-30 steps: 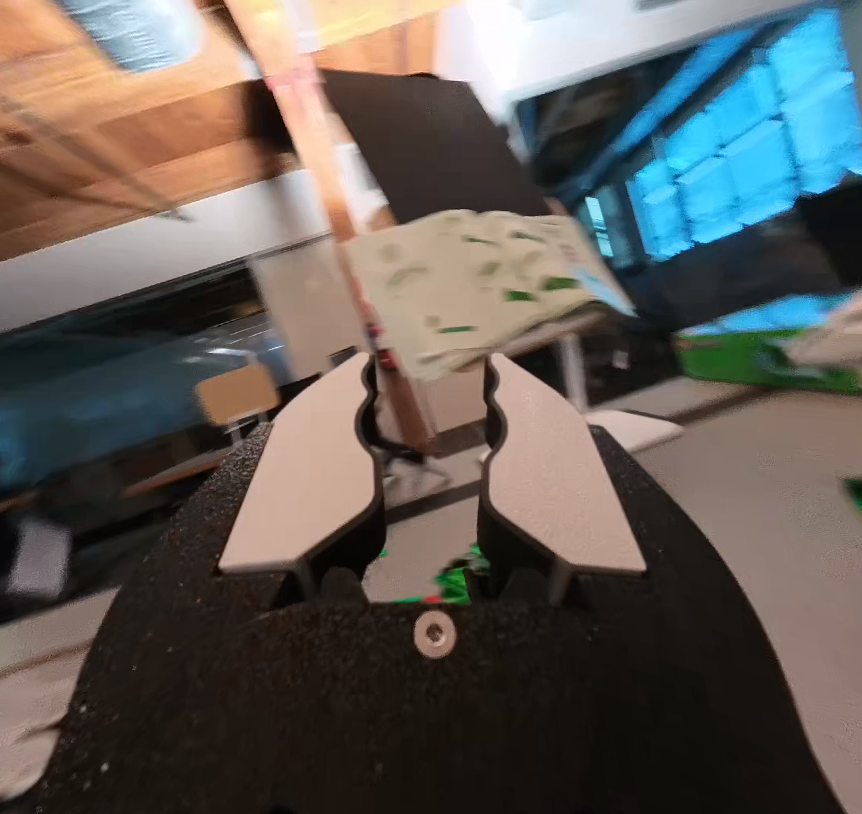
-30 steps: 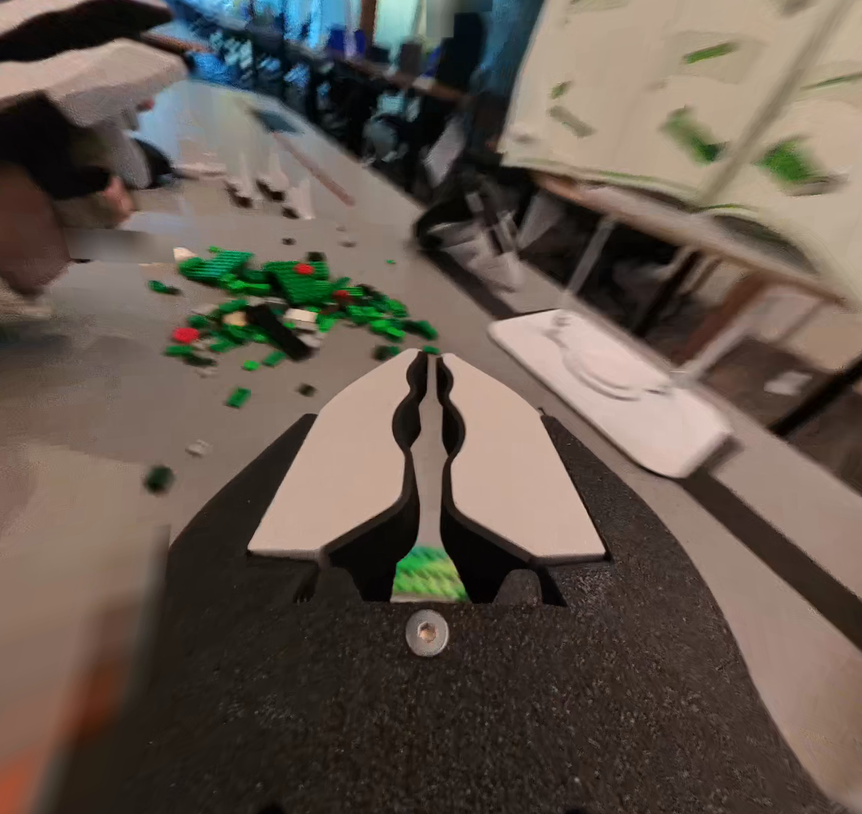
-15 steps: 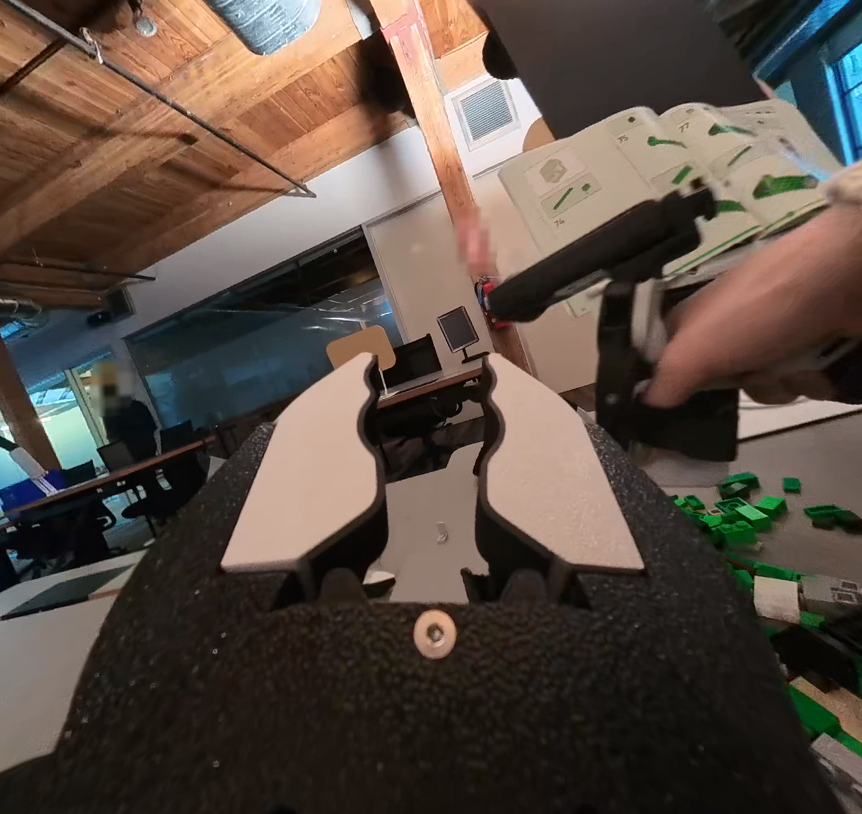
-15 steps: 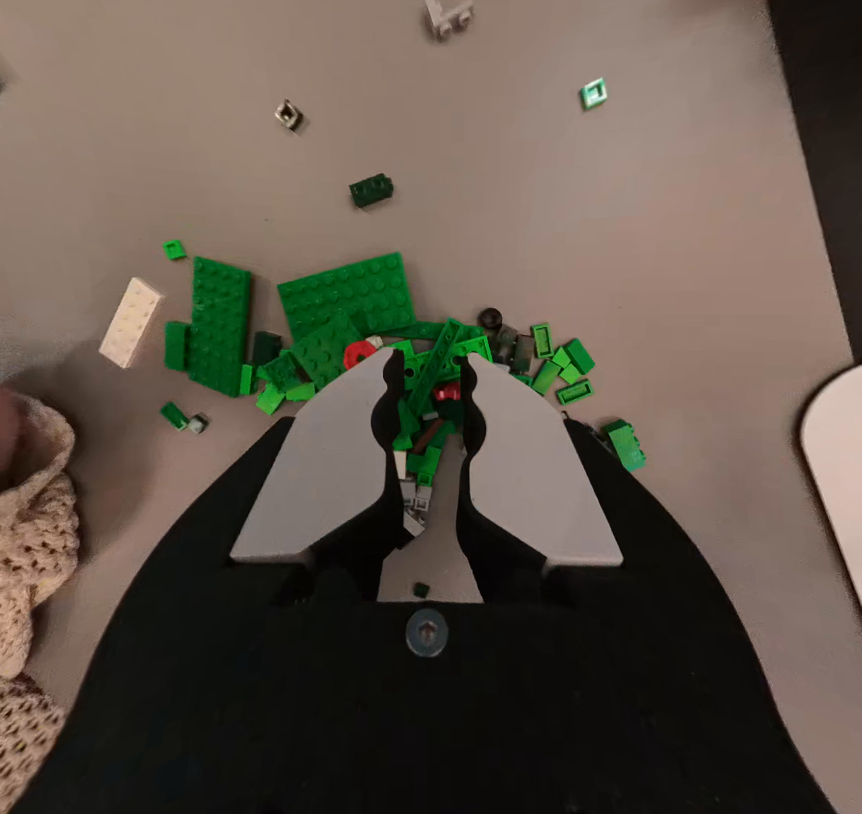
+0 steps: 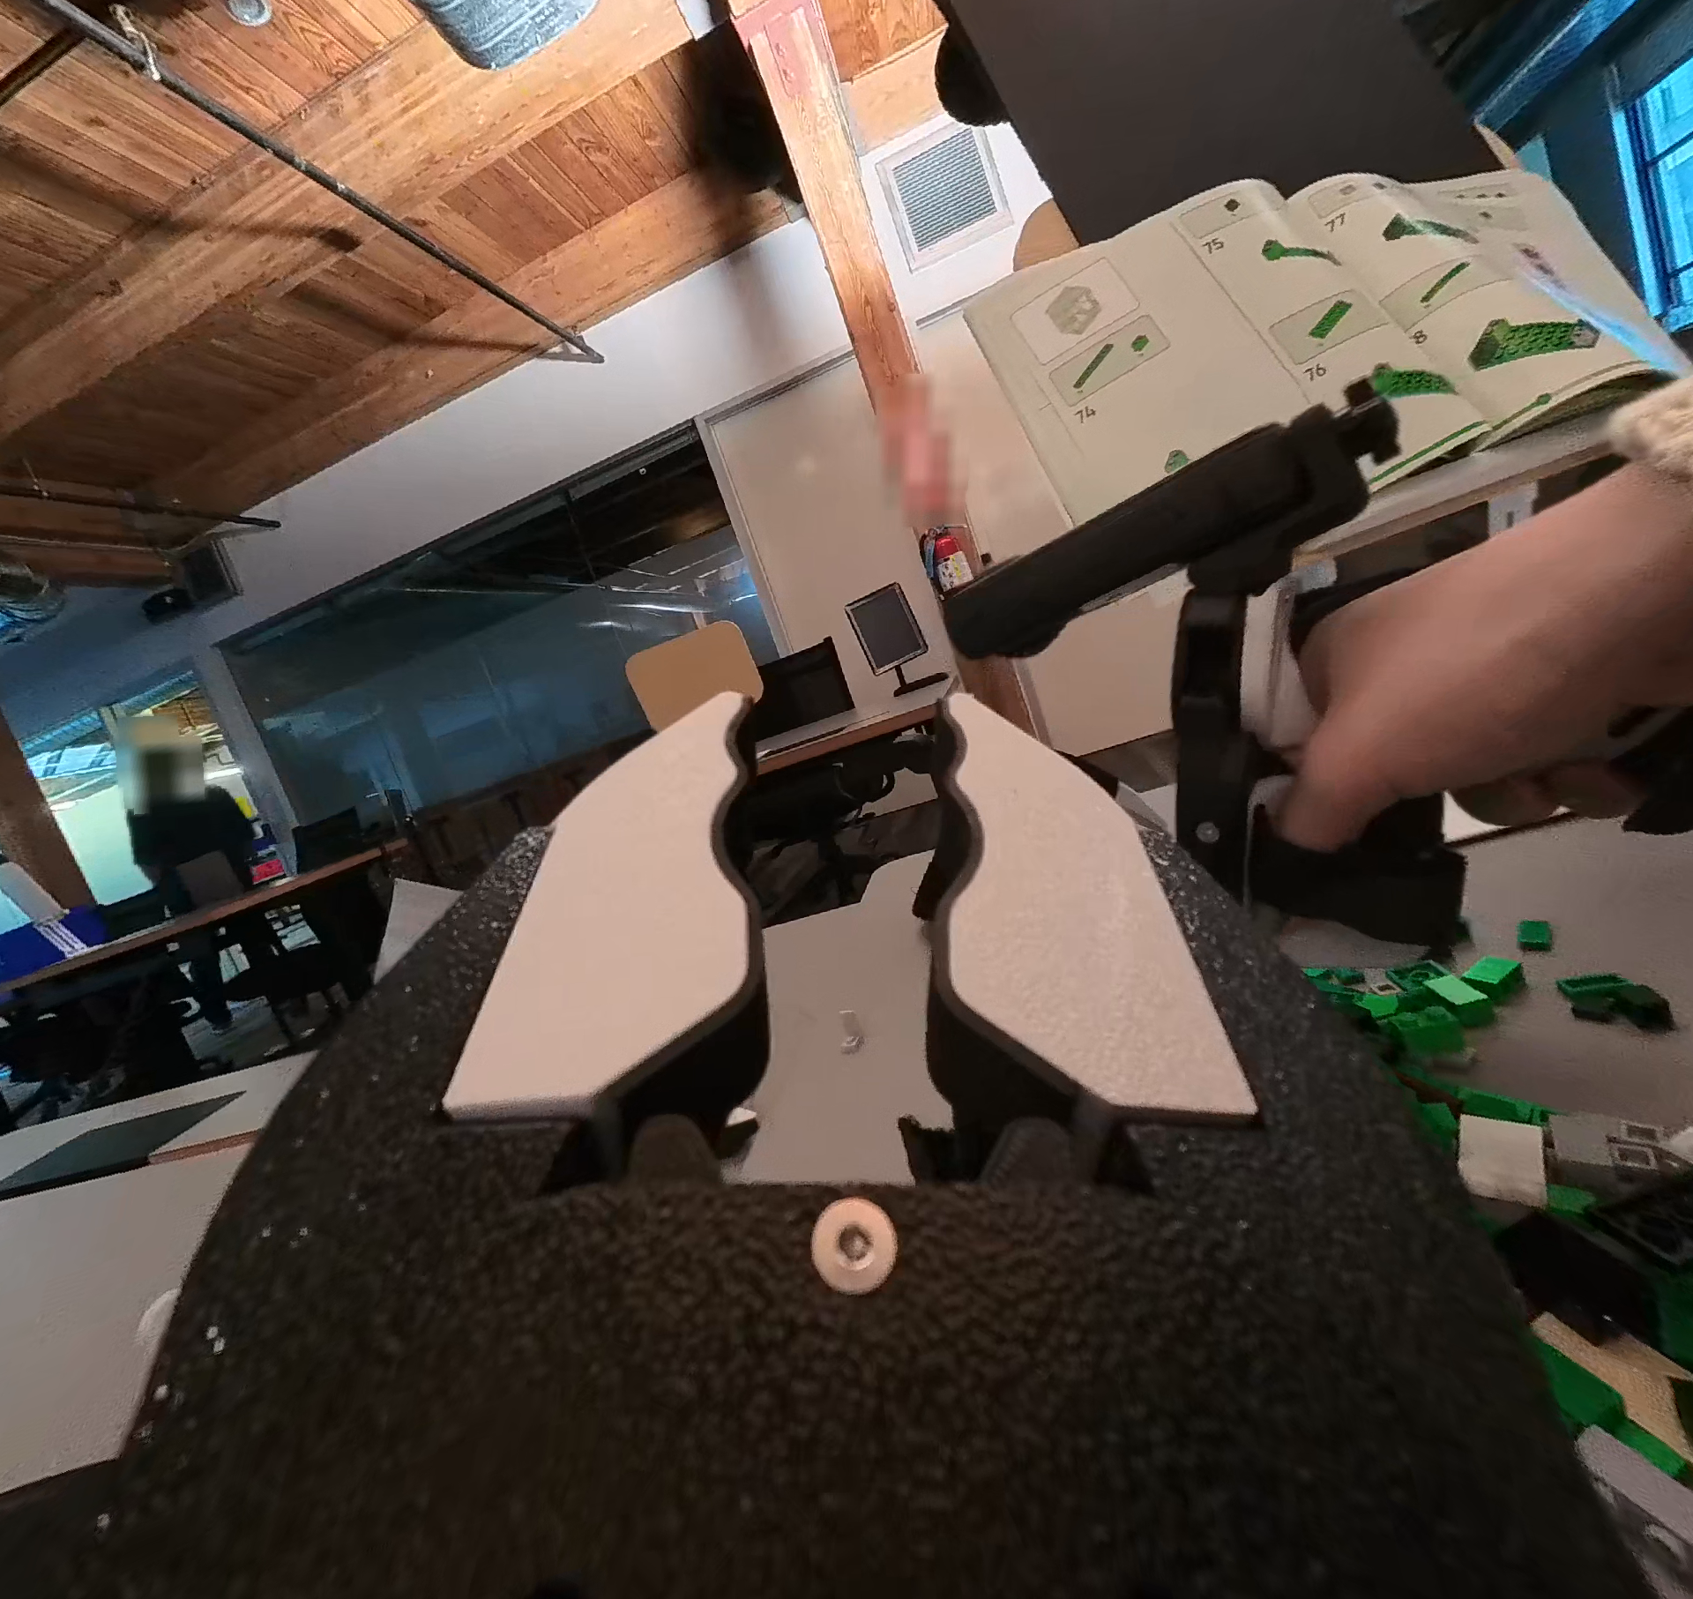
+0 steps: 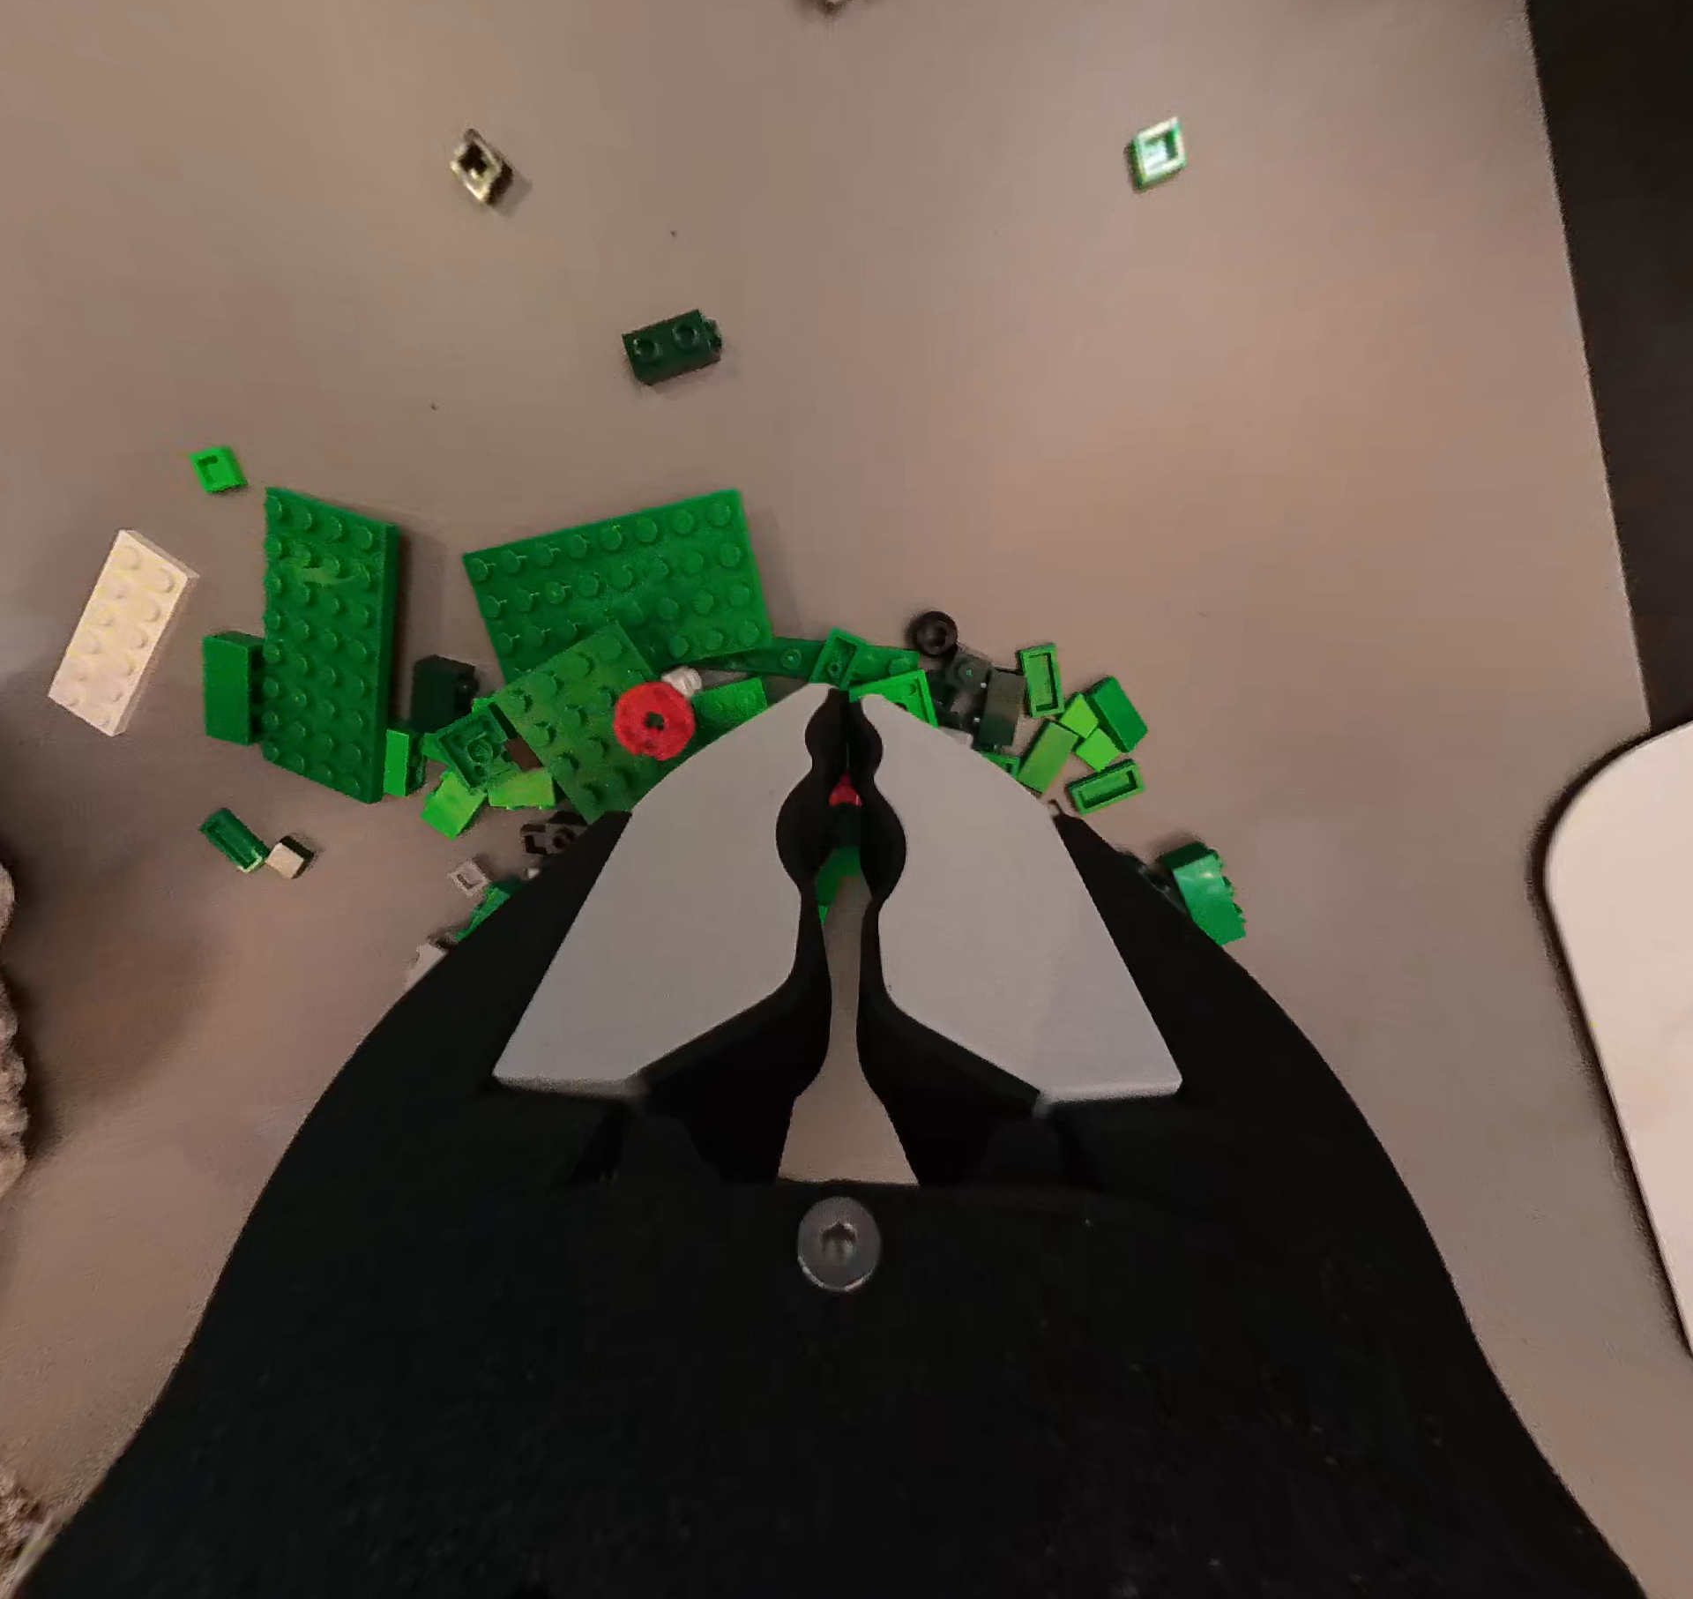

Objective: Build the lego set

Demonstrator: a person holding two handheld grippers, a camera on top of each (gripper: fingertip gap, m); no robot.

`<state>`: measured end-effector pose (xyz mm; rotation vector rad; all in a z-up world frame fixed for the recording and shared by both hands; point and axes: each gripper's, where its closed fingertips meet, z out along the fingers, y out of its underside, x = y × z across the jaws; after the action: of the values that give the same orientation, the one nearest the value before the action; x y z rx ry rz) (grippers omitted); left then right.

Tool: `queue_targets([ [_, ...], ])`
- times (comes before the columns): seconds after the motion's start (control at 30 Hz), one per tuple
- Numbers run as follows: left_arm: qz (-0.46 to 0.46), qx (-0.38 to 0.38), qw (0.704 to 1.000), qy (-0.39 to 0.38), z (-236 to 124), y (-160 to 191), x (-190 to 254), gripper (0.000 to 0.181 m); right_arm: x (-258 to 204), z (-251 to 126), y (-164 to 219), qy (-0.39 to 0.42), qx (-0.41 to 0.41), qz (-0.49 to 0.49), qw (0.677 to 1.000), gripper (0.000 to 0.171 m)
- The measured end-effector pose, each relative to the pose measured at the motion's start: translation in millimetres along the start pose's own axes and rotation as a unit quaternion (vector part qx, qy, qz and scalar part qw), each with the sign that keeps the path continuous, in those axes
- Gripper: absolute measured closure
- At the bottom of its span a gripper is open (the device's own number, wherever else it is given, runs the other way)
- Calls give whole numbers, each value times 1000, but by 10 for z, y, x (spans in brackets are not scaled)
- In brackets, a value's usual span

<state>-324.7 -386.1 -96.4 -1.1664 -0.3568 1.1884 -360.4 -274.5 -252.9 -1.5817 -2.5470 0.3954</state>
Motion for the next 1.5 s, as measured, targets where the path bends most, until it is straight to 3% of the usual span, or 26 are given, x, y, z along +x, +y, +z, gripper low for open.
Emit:
queue_targets([
  [0.07, -4, -2, 1000, 2, 6, 18, 12, 145, 22, -11, 18, 0, 9, -5, 1000, 171],
  [0.23, 1, -6, 1000, 8, 10, 28, 44, 146, -50, 39, 35, -30, 12, 13, 999, 153],
  [0.47, -1, -11, 1000, 14, 18, 49, 62, 149, -40, 45, 18, -9, 16, -12, 1000, 163],
  [0.57, -10, -17, 999, 28, 24, 66, 110, 150, -76, -186, -65, -23, 81, -44, 995, 164],
  [0.67, -38, -31, 995, 84, 43, 90, 327, 148, -173, -635, -88, -66, 198, -89, 974, 164],
  [0.77, -137, -31, 964, 226, -18, -31, 835, 139, -352, -1239, 108, -145, 336, -134, 921, 164],
  [0.83, -239, -34, 914, 325, -125, -215, 1174, 125, -514, -1638, 418, -213, 412, -171, 869, 164],
  [0.9, -311, -37, 867, 387, -218, -413, 1420, 124, -580, -1922, 764, -248, 463, -190, 830, 164],
  [1.07, -345, -28, 790, 506, -483, -872, 2105, 133, -576, -2226, 1489, -250, 524, -207, 788, 164],
  [1.27, -326, -42, 756, 567, -695, -1110, 2796, 157, -492, -2331, 2066, -223, 550, -201, 780, 164],
  [1.33, -301, -26, 758, 578, -756, -1186, 2939, 172, -448, -2324, 2206, -215, 553, -200, 780, 164],
  [1.5, -271, -90, 767, 575, -769, -1058, 3213, 174, -210, -2236, 2454, -175, 576, -170, 780, 161],
])
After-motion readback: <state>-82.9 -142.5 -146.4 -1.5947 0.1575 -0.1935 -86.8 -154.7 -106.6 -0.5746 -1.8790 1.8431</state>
